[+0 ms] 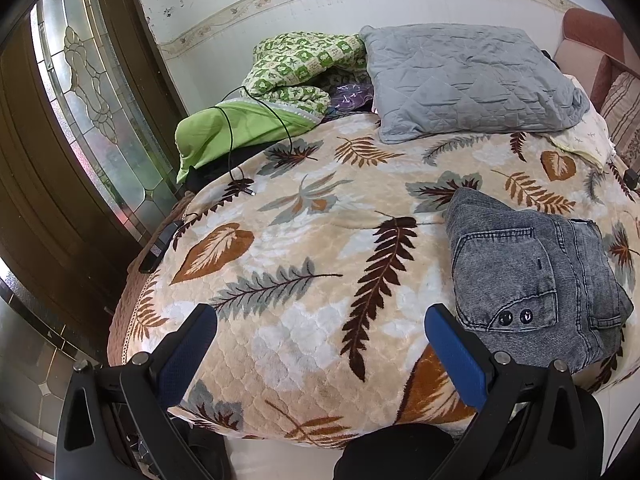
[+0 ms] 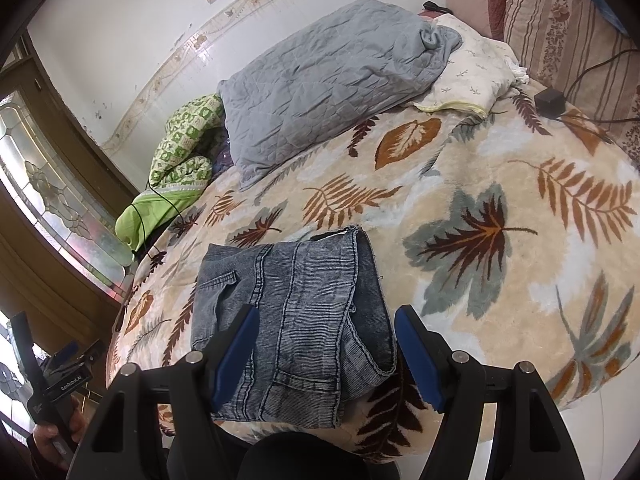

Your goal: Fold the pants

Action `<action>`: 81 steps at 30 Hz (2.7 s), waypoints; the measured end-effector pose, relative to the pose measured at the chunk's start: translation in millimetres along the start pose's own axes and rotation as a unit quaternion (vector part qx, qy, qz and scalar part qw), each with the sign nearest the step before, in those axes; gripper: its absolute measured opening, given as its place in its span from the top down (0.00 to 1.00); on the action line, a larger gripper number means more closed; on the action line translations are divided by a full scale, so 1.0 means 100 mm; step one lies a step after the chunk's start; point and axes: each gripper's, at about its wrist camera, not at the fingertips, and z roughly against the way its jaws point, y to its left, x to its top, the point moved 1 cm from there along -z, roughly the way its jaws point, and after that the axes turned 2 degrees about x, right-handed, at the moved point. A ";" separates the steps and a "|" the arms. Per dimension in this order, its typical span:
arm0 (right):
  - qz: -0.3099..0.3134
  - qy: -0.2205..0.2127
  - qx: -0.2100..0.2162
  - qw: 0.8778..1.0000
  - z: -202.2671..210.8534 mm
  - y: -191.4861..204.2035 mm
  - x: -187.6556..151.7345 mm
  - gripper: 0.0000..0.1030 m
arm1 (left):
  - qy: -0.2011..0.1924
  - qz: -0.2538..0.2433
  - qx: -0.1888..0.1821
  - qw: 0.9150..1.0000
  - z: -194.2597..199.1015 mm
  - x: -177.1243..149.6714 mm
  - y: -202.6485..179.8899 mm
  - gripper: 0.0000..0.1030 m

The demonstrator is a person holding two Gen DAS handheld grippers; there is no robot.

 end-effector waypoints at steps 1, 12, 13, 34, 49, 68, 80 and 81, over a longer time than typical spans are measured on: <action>0.000 0.000 0.000 1.000 0.00 0.00 0.00 0.29 | 0.000 0.000 0.000 1.000 0.00 0.00 -0.01 0.00; -0.004 0.005 0.001 1.000 -0.04 -0.02 -0.02 0.29 | 0.007 -0.011 -0.007 1.000 -0.06 -0.01 -0.08 0.00; -0.005 0.005 0.001 1.000 -0.04 -0.03 -0.02 0.29 | 0.008 -0.012 -0.008 1.000 -0.07 -0.01 -0.08 0.00; -0.032 0.022 -0.002 0.999 -0.19 -0.32 -0.08 0.29 | 0.040 -0.042 -0.036 0.998 -0.35 0.05 -0.50 0.00; -0.020 0.049 -0.001 0.999 -0.37 -0.35 -0.09 0.29 | 0.055 -0.047 -0.143 0.987 -0.61 0.14 -0.65 0.00; 0.021 0.146 0.061 0.987 -1.14 -0.22 -0.04 0.21 | 0.158 -0.068 -0.353 0.920 -1.27 0.17 -1.19 0.00; 0.103 0.142 0.076 0.982 -1.20 0.34 -0.10 0.68 | 0.161 -0.028 -0.398 0.903 -1.22 0.27 -1.23 0.32; 0.109 0.139 0.073 0.982 -1.19 0.38 -0.08 0.68 | 0.155 -0.029 -0.401 0.902 -1.19 0.30 -1.23 0.35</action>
